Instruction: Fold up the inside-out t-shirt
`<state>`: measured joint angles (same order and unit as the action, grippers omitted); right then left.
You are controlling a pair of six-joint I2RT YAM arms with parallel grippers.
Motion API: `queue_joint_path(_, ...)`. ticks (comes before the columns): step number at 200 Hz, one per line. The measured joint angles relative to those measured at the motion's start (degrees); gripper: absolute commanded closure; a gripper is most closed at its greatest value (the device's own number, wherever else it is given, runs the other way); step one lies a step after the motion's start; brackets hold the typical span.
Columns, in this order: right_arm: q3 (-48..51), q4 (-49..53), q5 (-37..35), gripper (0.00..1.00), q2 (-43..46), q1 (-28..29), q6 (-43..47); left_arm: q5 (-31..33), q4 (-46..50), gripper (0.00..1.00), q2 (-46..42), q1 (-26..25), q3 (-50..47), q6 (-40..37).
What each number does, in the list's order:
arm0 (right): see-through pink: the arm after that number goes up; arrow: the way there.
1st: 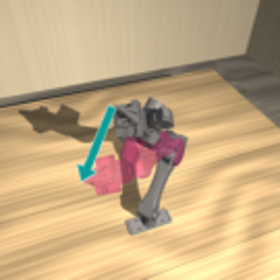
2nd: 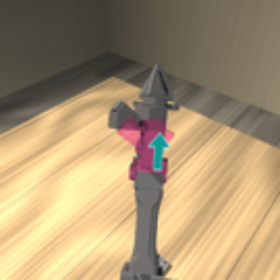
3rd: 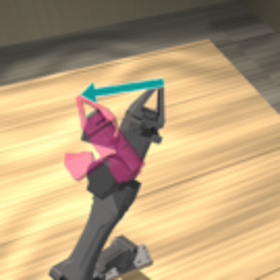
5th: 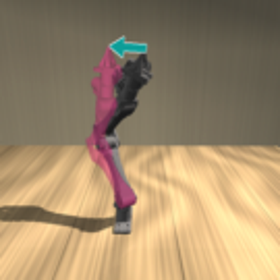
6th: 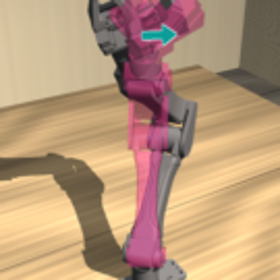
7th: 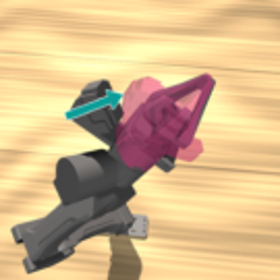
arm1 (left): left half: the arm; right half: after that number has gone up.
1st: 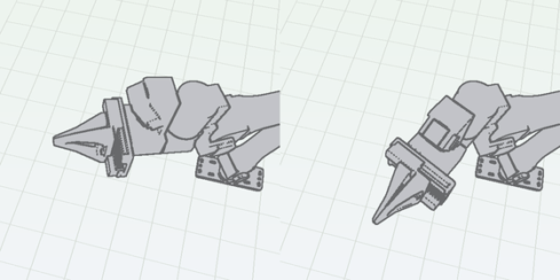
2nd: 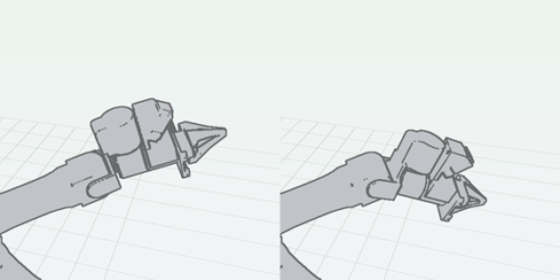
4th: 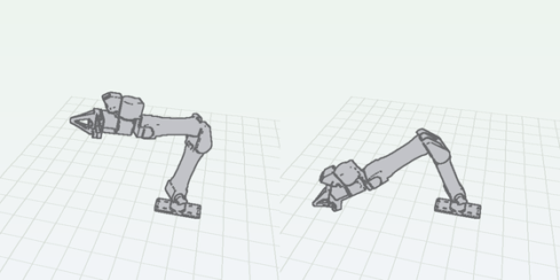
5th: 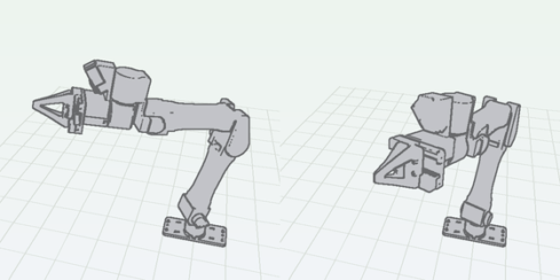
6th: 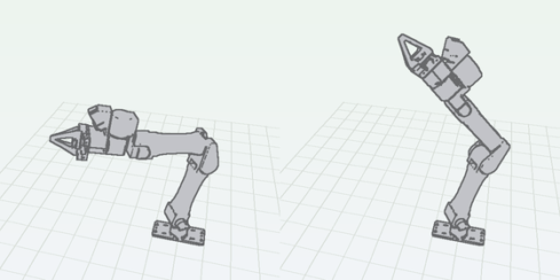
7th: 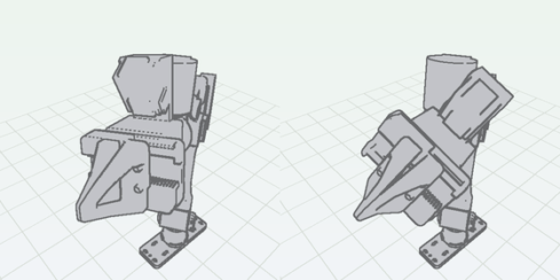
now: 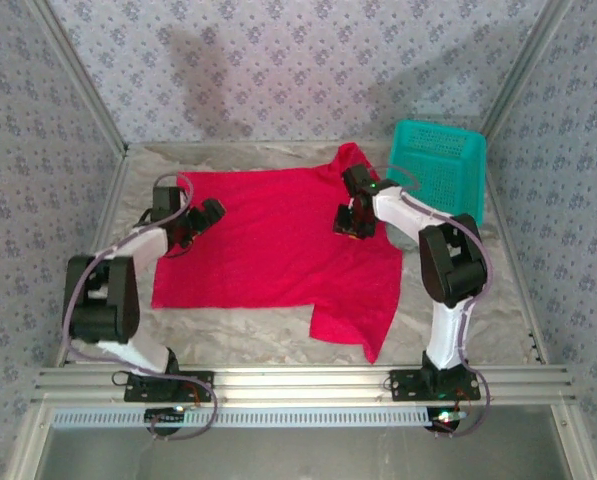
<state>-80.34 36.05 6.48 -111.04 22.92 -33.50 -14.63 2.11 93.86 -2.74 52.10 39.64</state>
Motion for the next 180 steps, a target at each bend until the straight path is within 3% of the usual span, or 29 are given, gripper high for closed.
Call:
queue_joint_path(21,4.5,-2.1,0.0,0.61,-0.1,0.0,-0.2,-1.7,-0.1,0.03,7.2,1.9,2.6,1.4)
queue_joint_path(43,9.9,-6.2,0.1,0.6,1.9,0.0,-0.2,-4.1,-3.0,0.03,7.1,5.7,1.3,3.8)
queue_joint_path(74,20.6,-11.0,-0.1,0.58,9.5,2.4,-0.7,-3.5,-2.1,0.03,0.2,10.8,-5.6,5.0)
queue_joint_path(105,26.0,-7.6,-1.6,0.57,15.6,5.3,-1.0,1.7,5.7,0.03,-8.2,12.4,-9.6,4.7)
queue_joint_path(141,21.2,-2.5,-4.2,0.52,18.1,5.2,-1.1,4.7,11.3,0.03,-10.8,8.1,-3.7,1.7)
queue_joint_path(180,2.0,-4.2,-7.3,0.51,10.5,4.0,-0.1,5.0,13.1,0.05,-3.5,0.3,11.6,-2.3)
